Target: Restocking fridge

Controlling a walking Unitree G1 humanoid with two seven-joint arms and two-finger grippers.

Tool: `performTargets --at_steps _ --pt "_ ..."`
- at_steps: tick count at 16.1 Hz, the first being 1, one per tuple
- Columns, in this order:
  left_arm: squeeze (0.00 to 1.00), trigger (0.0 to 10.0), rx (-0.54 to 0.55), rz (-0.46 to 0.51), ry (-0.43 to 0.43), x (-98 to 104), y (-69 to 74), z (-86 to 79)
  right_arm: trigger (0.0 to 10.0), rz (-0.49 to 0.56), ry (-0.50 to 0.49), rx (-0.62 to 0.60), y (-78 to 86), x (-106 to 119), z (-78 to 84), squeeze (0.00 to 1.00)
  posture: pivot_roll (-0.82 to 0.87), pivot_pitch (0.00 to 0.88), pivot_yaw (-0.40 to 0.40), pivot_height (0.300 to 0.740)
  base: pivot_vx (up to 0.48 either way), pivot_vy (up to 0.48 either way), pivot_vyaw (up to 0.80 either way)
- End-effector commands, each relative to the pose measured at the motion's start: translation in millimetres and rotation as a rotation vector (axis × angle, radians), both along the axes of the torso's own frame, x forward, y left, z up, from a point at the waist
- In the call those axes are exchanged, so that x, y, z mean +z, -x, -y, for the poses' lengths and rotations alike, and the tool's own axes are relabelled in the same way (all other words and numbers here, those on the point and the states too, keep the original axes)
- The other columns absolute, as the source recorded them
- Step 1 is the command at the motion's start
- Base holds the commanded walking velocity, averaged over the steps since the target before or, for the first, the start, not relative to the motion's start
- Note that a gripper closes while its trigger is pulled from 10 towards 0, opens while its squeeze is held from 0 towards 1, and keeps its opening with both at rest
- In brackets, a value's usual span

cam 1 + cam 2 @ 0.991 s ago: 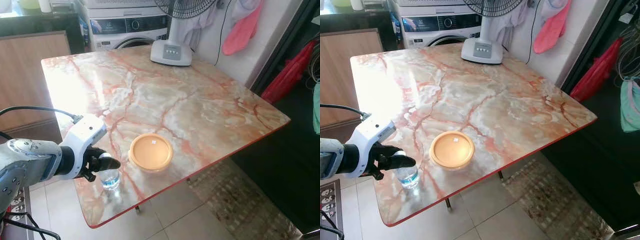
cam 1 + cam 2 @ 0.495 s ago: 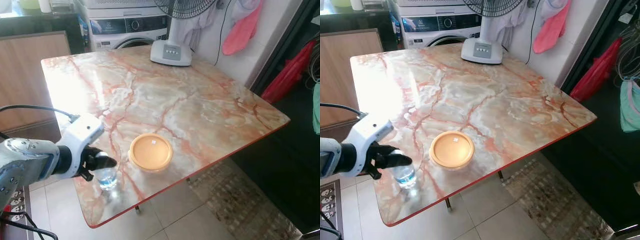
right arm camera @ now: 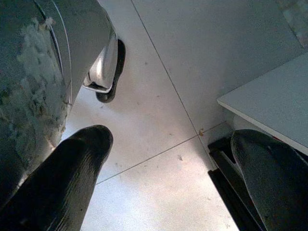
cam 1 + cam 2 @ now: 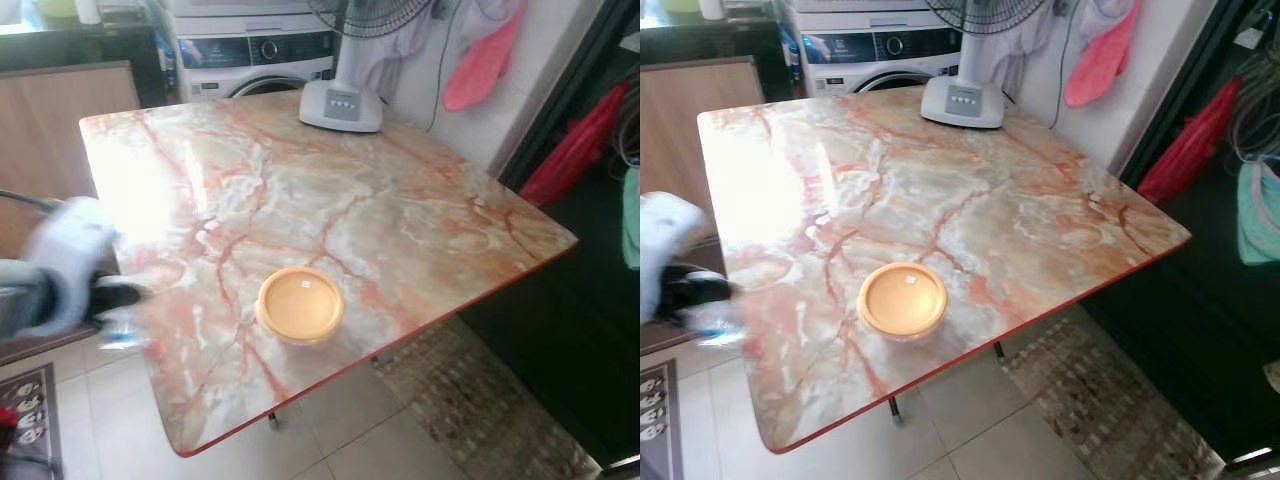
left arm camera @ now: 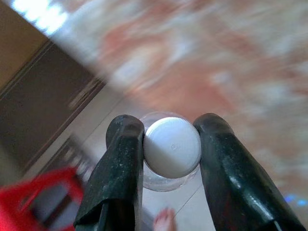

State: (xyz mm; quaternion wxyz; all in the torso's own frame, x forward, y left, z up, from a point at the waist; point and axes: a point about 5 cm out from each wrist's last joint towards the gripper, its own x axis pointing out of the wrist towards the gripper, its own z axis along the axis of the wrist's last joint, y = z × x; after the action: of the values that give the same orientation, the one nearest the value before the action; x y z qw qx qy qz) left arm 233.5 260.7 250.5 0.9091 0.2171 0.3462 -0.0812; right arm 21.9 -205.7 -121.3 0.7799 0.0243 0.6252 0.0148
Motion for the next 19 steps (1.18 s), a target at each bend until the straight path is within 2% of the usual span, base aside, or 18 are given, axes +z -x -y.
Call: performTargets --at_steps 1,2,3,4,5,6,7,8,10,12,13,14,15,16,17,19 --pt "0.00 0.0 0.093 0.037 -0.032 0 1.0 -21.7 10.0 -0.007 0.007 0.001 2.3 0 1.3 0.00 0.28 0.000 -0.128 0.740 0.000 0.000 0.00" --pt "0.00 0.0 0.154 0.029 -0.009 -13 3.1 -36.5 10.0 -0.006 0.005 0.001 2.1 0 0.7 0.00 0.28 0.000 -0.126 0.740 0.000 0.000 0.00" --pt "0.00 0.0 0.183 0.026 -0.029 -25 4.3 -45.3 10.0 -0.006 0.005 0.001 1.9 0 0.6 0.00 0.28 0.000 -0.127 0.740 0.000 0.000 0.00" --pt "0.00 10.0 0.206 0.003 -0.022 -48 7.8 -53.2 10.0 -0.006 0.003 0.000 1.7 0 0.4 0.00 0.28 0.000 -0.127 0.740 0.000 0.000 0.00" --pt "0.00 10.0 0.218 -0.042 0.027 -76 13.2 -55.2 10.0 -0.006 0.002 0.002 1.3 0 0.2 0.00 0.27 0.000 -0.125 0.740 0.000 0.000 0.00" --pt "0.00 10.0 0.237 -0.047 0.117 -95 15.7 -54.2 10.0 -0.004 0.002 -0.001 1.0 0 0.1 0.00 0.27 0.000 -0.120 0.740 0.000 0.000 0.00" --pt "0.00 10.0 0.292 0.000 0.138 -115 16.8 -61.6 10.0 -0.002 0.004 -0.008 0.5 0 0.5 0.00 0.26 0.000 -0.116 0.740 0.000 0.000 0.00" --pt "0.00 10.0 0.339 0.050 0.126 -135 20.2 -70.2 10.0 0.000 0.005 -0.015 0.2 0 1.0 0.00 0.26 0.000 -0.115 0.740 0.000 0.000 0.00" --pt "0.00 10.0 0.457 0.069 0.066 -179 37.7 -83.6 10.0 0.002 0.009 -0.026 -0.1 0 2.0 0.00 0.25 0.000 -0.118 0.740 0.000 0.000 0.00" --pt "0.00 10.0 0.557 -0.006 0.070 -225 63.3 -83.4 10.0 0.002 0.011 -0.028 0.0 0 3.0 0.00 0.25 0.000 -0.122 0.740 0.000 0.000 0.00" --pt "0.00 10.0 0.513 -0.091 -0.023 -253 79.0 -73.7 10.0 0.001 0.011 -0.025 0.4 0 3.0 0.00 0.25 0.000 -0.119 0.740 0.000 0.000 0.00" --pt "0.00 10.0 0.500 -0.110 -0.043 -259 82.1 -70.6 10.0 0.001 0.011 -0.024 0.5 0 2.9 0.00 0.25 0.000 -0.119 0.740 0.000 0.000 0.00" --pt "0.00 10.0 0.496 -0.115 -0.024 -269 84.9 -63.9 10.0 0.001 0.010 -0.025 0.8 0 2.6 0.00 0.24 0.000 -0.110 0.740 0.000 0.000 0.00" --pt "0.00 10.0 0.500 -0.089 0.028 -284 85.7 -49.0 10.0 0.003 0.004 -0.037 1.8 0 1.3 0.00 0.23 0.000 -0.095 0.740 0.000 0.000 0.00" --pt "0.00 10.0 0.521 -0.092 0.039 -292 87.1 -43.4 10.0 0.005 0.003 -0.046 2.3 0 0.9 0.00 0.23 0.000 -0.093 0.740 0.000 0.000 0.00" --pt "0.00 10.0 0.516 -0.101 0.003 -303 90.6 -38.7 10.0 -0.001 0.001 -0.032 3.6 0 0.2 0.00 0.23 0.000 -0.092 0.740 0.000 0.000 0.00"
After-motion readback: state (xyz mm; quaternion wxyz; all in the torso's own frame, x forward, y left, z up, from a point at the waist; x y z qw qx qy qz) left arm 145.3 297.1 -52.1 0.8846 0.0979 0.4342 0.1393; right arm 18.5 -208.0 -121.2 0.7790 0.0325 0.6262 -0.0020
